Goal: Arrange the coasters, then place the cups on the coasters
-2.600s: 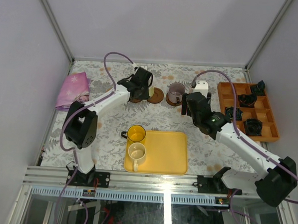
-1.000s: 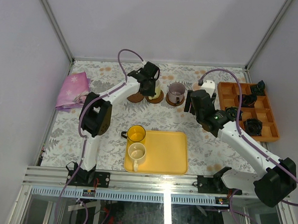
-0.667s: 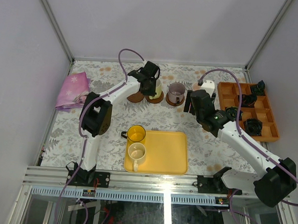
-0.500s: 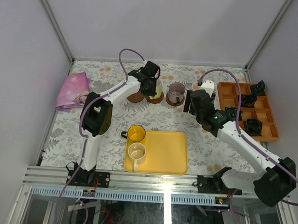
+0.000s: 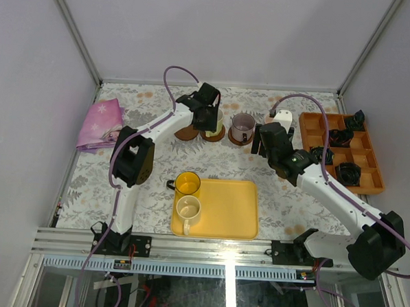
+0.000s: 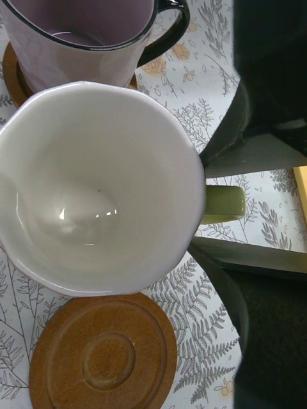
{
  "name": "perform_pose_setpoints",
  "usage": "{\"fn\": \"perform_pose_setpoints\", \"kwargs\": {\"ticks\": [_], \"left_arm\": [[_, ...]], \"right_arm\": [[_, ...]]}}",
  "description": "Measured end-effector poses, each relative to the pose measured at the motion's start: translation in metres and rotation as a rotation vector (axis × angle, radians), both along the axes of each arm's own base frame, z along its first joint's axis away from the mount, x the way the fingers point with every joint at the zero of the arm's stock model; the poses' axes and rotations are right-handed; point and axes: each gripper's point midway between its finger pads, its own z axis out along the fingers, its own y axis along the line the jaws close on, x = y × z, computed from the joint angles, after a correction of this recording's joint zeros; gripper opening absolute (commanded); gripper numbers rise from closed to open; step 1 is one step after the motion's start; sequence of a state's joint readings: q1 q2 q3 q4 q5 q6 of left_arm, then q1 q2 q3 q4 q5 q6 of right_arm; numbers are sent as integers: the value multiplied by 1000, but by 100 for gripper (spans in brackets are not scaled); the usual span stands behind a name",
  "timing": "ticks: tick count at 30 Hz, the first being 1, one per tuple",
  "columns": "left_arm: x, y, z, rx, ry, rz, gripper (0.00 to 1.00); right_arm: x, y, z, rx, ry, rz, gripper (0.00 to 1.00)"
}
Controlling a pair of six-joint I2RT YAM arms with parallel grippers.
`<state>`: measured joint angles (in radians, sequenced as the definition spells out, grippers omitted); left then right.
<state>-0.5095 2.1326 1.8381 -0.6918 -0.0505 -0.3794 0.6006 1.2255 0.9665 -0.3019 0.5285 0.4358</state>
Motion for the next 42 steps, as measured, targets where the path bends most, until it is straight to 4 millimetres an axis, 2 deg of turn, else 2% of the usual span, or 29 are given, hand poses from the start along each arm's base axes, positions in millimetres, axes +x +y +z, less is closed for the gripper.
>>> {"fn": "perform_pose_setpoints", "kwargs": {"ticks": [10, 21, 32, 42], "left_arm": [[0, -1, 0, -3, -2, -1, 53], [-3, -6, 1, -33, 15, -15, 53], [-19, -11, 6, -73, 26, -25, 53], [-25, -25, 10, -108, 25, -46, 53]], "right_arm": [[0, 0, -1, -7, 3, 4, 75], [0, 0, -1, -10, 4, 6, 75], [-1, 4, -3, 3, 13, 25, 75], [-2, 6, -5, 8, 19, 34, 75]]}}
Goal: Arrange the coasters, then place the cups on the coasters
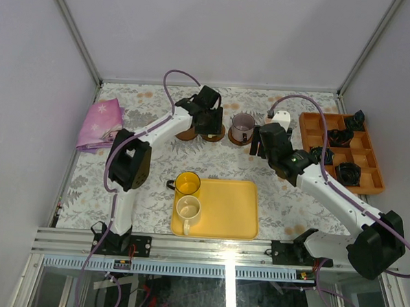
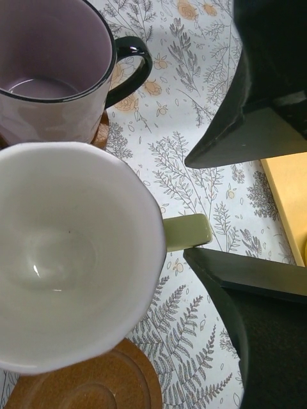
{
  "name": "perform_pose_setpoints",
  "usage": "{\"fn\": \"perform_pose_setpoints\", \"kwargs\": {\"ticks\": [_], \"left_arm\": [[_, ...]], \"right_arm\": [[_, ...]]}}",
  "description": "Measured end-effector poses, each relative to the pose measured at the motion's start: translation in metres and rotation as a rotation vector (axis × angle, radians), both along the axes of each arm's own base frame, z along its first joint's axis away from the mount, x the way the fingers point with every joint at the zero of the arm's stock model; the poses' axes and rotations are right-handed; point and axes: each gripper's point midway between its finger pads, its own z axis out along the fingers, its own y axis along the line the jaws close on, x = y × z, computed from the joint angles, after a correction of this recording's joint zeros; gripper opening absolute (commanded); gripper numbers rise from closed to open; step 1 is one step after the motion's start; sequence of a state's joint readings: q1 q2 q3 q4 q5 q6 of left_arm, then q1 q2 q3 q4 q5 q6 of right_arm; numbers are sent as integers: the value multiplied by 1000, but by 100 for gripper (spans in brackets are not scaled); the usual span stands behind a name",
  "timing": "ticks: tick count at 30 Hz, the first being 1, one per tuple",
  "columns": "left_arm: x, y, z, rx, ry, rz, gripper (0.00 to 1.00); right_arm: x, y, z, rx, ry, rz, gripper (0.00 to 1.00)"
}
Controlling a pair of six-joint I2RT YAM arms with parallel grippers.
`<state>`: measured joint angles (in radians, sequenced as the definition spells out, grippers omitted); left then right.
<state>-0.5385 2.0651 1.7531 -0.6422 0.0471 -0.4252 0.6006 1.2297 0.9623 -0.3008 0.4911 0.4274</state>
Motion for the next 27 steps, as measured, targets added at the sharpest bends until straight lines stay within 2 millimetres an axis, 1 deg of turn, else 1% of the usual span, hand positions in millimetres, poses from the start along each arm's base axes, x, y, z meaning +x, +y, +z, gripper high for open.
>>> {"fn": "perform_pose_setpoints", "kwargs": {"ticks": [4, 8, 10, 13, 14, 15, 16, 21, 24, 27], "left_arm": [[-3, -5, 0, -3, 0, -5, 53], [-4, -5, -3, -1, 5, 0, 64], [-8, -2, -8, 8, 15, 6, 68], [-16, 5, -10, 26, 21, 22, 72], [-19, 9, -9, 34, 20, 28, 78], [-21, 13, -6, 41, 14, 36, 85], [-23, 16, -2, 44, 8, 41, 88], [-38, 29, 31, 17, -59, 54, 93], [-59, 40, 43, 0, -85, 40, 94], [-87, 57, 48, 5, -92, 17, 93]], "right_arm": [[-1, 1, -3, 1, 7, 6, 75], [-2, 1, -5, 1, 13, 10, 75], [-3, 1, -5, 1, 14, 10, 74], [-4, 0, -5, 2, 11, 11, 75], [-4, 0, -5, 4, 9, 11, 75], [-5, -1, -5, 5, 8, 11, 75], [-5, -1, -5, 6, 6, 11, 75], [-8, -3, 0, 15, -9, 11, 75], [-8, -4, 2, 13, -14, 13, 76], [-8, -5, 2, 2, -16, 17, 76]]}}
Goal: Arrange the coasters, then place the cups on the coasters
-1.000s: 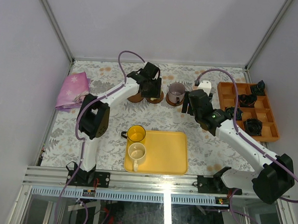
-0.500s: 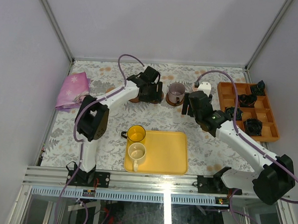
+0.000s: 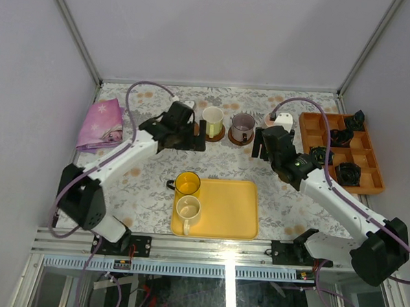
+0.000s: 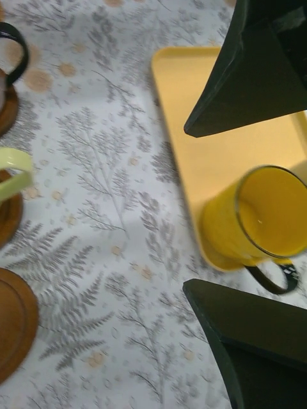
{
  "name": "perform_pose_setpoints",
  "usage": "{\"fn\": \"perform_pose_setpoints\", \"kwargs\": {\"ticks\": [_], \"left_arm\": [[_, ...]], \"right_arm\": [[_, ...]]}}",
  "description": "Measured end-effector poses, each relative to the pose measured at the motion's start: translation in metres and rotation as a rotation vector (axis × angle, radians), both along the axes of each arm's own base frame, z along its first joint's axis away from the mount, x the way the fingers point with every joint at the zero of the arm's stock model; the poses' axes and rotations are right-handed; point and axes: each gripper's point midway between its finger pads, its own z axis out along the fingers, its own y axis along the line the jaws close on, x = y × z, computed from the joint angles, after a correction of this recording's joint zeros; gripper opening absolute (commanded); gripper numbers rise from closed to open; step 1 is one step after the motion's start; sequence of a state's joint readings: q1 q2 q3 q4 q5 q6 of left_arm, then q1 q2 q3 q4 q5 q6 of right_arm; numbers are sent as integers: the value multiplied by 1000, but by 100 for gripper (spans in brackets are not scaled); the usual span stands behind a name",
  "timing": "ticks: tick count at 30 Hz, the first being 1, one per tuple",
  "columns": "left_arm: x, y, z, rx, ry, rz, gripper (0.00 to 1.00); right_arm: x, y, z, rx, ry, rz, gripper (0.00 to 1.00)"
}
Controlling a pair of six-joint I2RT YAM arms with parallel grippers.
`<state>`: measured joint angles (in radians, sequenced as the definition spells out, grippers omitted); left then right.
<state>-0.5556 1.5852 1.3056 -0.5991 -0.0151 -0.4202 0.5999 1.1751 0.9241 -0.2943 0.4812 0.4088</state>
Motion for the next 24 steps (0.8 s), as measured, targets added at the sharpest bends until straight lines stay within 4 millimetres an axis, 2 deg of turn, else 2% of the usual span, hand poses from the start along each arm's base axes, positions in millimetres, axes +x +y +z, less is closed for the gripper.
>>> {"fn": "perform_pose_setpoints", "kwargs": {"ticks": [5, 7, 8, 9, 10, 11, 13, 16, 17, 19, 20, 21, 24], "left_arm": [[-42, 30, 21, 33, -33, -38, 90], [-51, 38, 33, 41, -55, -54, 85], [-56, 42, 38, 47, -67, -62, 74], [-60, 46, 42, 54, -73, -70, 50], [-64, 49, 43, 63, -74, -77, 32], [-68, 53, 43, 77, -70, -80, 23], [-74, 62, 36, 121, -48, -83, 23], [-84, 78, 20, 208, 13, -81, 29], [-87, 82, 15, 235, 35, -82, 36], [-93, 88, 5, 278, 83, -95, 58], [-96, 90, 1, 294, 103, -104, 65], [-97, 91, -1, 305, 120, -109, 69], [-101, 93, -8, 342, 192, -123, 71]], "right_arm": [[0, -1, 0, -12, -2, 8, 77], [-1, -2, -1, -14, 0, 9, 77], [-1, -2, -2, -15, 3, 8, 77], [-2, -3, -4, -17, 6, 9, 77], [-2, -3, -5, -18, 9, 8, 77], [-3, -4, -6, -19, 11, 8, 77], [-3, -4, -6, -20, 12, 7, 77], [-2, -4, -6, -20, 11, 7, 77], [-3, -4, -6, -20, 12, 8, 77], [-3, -2, -7, -15, 14, 16, 77], [-3, -1, -7, -12, 16, 20, 77], [-3, -1, -7, -10, 15, 23, 77], [-3, 0, -8, -8, 17, 27, 77]]}}
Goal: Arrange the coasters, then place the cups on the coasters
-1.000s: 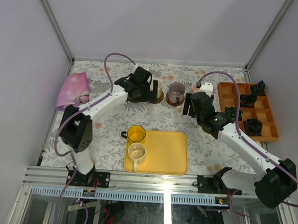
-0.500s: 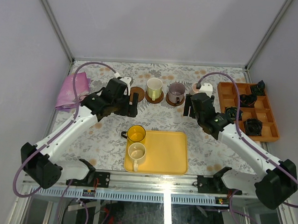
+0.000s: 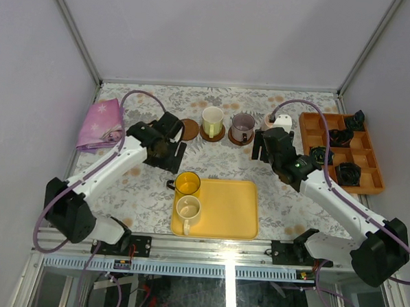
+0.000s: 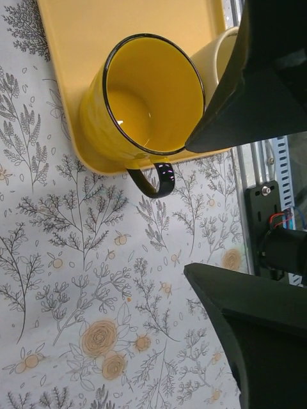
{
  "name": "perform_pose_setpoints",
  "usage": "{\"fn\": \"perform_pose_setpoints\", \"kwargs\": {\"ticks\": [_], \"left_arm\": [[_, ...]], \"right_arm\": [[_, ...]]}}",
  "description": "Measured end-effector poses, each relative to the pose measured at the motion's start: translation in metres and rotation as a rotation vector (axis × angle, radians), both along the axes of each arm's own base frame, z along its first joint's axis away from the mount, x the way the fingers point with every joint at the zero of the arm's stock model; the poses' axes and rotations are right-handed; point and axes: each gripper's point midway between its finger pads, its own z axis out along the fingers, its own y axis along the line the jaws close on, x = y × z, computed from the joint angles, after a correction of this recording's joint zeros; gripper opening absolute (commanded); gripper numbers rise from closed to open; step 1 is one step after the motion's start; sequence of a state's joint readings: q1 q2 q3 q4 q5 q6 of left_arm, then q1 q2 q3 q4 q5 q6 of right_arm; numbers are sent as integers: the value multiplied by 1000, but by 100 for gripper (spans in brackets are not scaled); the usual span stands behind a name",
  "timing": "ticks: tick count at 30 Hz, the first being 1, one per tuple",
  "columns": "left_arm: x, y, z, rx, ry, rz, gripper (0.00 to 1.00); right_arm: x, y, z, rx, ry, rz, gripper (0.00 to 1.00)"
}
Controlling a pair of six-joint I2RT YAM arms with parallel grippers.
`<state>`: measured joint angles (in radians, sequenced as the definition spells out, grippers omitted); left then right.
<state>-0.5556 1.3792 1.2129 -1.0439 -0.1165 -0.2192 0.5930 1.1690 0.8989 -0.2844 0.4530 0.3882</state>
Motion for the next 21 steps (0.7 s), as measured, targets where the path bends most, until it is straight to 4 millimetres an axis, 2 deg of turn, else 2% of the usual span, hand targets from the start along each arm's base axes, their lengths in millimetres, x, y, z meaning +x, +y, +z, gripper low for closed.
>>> {"fn": "perform_pose_setpoints", "kwargs": {"ticks": [5, 12, 16, 21], "left_arm": [[4, -5, -6, 35, 71, 6, 70], [-2, -9, -9, 102, 151, 28, 69], [-13, -17, -4, 140, 184, 11, 71], [-32, -8, -9, 243, 241, 21, 72]], "right_arm": [[1, 0, 1, 2, -4, 1, 77], [1, 0, -1, -7, 0, 5, 77], [2, 1, -6, -14, 12, 5, 77], [2, 2, -10, -20, 24, 7, 77]]}}
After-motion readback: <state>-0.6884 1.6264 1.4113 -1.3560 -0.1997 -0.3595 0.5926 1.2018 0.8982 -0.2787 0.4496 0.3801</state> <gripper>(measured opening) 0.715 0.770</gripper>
